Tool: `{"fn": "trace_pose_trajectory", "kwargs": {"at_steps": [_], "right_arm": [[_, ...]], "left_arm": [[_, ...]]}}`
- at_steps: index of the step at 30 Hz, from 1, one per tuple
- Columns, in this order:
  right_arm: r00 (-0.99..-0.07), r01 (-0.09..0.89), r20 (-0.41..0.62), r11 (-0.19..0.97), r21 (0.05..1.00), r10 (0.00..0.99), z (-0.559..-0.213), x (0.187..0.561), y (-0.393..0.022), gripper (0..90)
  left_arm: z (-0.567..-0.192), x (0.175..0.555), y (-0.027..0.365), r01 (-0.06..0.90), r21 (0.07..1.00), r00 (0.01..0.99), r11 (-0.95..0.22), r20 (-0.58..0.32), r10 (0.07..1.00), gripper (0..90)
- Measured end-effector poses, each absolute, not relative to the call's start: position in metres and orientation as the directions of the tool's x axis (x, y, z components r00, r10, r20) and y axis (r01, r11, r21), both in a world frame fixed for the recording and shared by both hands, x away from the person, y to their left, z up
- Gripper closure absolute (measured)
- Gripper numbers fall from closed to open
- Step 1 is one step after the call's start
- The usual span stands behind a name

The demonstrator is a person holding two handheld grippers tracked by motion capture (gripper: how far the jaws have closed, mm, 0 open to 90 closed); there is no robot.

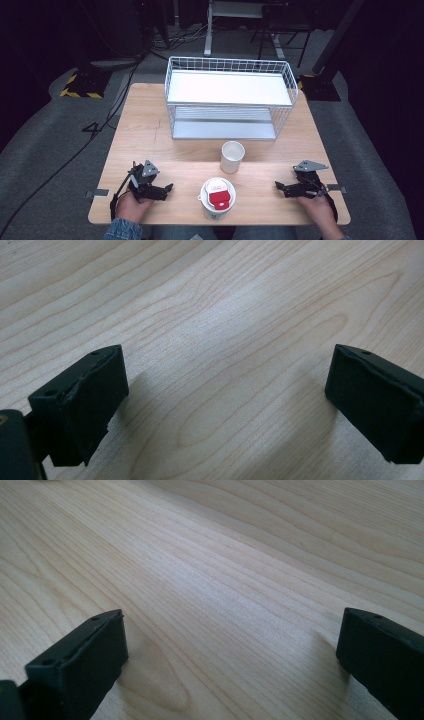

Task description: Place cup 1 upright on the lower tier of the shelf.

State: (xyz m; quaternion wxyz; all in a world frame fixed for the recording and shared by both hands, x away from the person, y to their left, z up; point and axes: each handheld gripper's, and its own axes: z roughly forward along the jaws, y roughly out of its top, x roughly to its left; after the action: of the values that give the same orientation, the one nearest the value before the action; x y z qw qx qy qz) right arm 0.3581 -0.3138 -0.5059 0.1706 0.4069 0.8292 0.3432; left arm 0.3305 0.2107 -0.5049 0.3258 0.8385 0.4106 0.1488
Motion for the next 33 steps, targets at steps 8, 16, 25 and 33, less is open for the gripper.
{"fn": "trace_pose_trajectory", "kwargs": {"at_steps": [8, 16, 25, 33], "right_arm": [[-0.584, 0.576, -0.001, 0.415, 0.704, 0.812, -0.505, 0.358, -0.315, 1.9], [-0.562, 0.528, 0.009, 0.350, 0.774, 0.827, -0.493, 0.354, -0.317, 4.5], [-0.577, 0.463, 0.016, 0.311, 0.830, 0.817, -0.477, 0.343, -0.316, 4.7], [-0.598, 0.424, 0.024, 0.291, 0.857, 0.801, -0.467, 0.335, -0.316, 4.7]], "left_arm": [[-0.505, 0.330, 0.217, 0.585, 0.671, 0.625, -0.456, -0.015, 0.780, 4.1], [-0.505, 0.330, 0.217, 0.593, 0.671, 0.608, -0.445, -0.011, 0.794, 4.5], [-0.505, 0.333, 0.216, 0.600, 0.670, 0.599, -0.438, -0.012, 0.801, 4.7], [-0.505, 0.339, 0.212, 0.600, 0.673, 0.597, -0.432, -0.018, 0.802, 4.6]]}}
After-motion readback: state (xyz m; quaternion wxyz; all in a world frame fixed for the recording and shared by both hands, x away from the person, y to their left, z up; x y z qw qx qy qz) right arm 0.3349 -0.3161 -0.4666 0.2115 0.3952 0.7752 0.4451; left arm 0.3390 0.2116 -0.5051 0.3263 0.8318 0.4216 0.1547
